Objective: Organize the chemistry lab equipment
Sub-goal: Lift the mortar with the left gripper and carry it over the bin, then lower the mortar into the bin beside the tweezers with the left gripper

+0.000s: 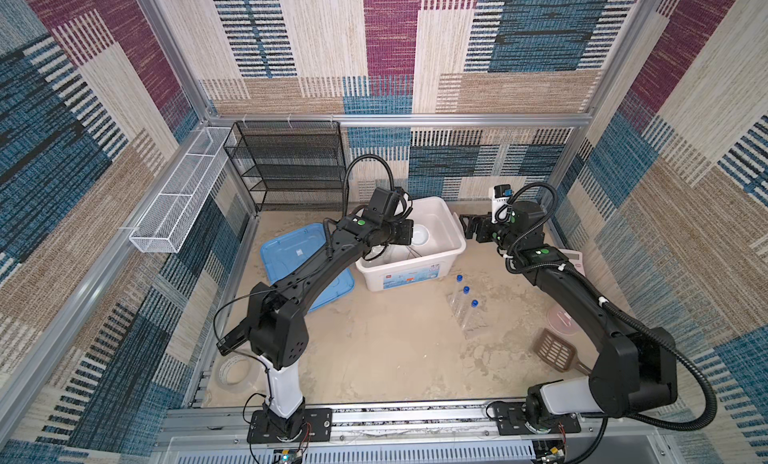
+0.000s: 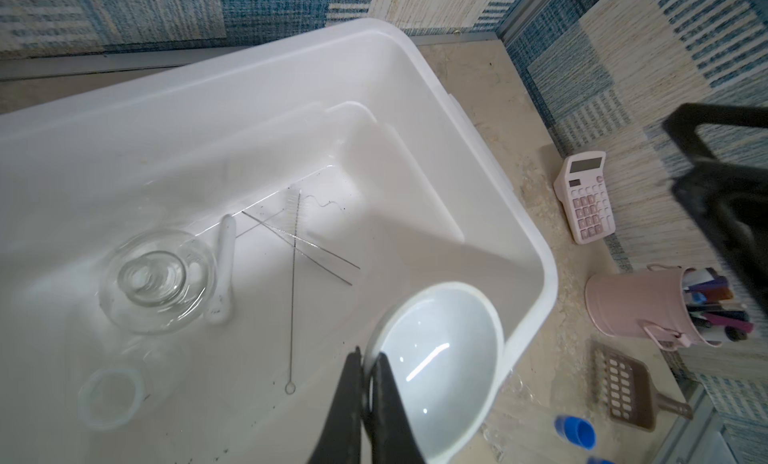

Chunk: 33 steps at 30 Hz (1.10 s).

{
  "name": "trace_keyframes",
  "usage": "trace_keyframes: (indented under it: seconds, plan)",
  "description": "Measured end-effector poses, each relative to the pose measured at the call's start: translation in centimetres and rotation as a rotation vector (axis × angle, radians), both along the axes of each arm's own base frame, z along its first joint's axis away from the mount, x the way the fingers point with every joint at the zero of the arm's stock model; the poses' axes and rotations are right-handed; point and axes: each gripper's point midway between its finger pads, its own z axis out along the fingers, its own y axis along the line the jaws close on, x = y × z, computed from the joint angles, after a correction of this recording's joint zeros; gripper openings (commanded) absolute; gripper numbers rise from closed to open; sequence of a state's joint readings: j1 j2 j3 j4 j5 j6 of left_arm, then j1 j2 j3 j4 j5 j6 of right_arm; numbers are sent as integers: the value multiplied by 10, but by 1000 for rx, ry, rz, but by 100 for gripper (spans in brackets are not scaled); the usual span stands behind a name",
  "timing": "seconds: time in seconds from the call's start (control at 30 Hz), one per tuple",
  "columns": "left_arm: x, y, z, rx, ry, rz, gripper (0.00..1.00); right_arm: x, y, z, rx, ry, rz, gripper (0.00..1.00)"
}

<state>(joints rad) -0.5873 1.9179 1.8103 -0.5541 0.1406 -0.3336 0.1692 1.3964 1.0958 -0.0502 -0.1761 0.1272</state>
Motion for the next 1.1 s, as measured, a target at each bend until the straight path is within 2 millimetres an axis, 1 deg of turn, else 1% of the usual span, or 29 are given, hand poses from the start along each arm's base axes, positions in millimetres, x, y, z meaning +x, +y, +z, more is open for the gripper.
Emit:
trace_keyframes:
  seconds: [0.13, 0.23, 0.37, 0.5, 0.73, 0.97, 1.1]
  plan:
    - [13, -13, -28, 34, 52, -35, 0, -7, -12, 0, 13, -3, -26, 100]
    - [18, -19, -44, 46, 83, -55, 0, -11, -16, -1, 19, -5, -34, 100]
    - [21, -20, -69, 80, 130, -60, 0, -15, -17, -2, 26, -7, -37, 99]
    - [21, -16, -91, 111, 178, -56, 0, -19, -19, -3, 32, -15, -41, 99]
    - [21, -13, -118, 140, 228, -51, 0, -20, -22, -5, 36, -15, -49, 99]
    - [22, -10, -138, 155, 261, -47, 0, -20, -22, -6, 46, -12, -54, 99]
    - [23, -8, -145, 163, 275, -43, 0, -20, -22, -7, 53, -7, -55, 99]
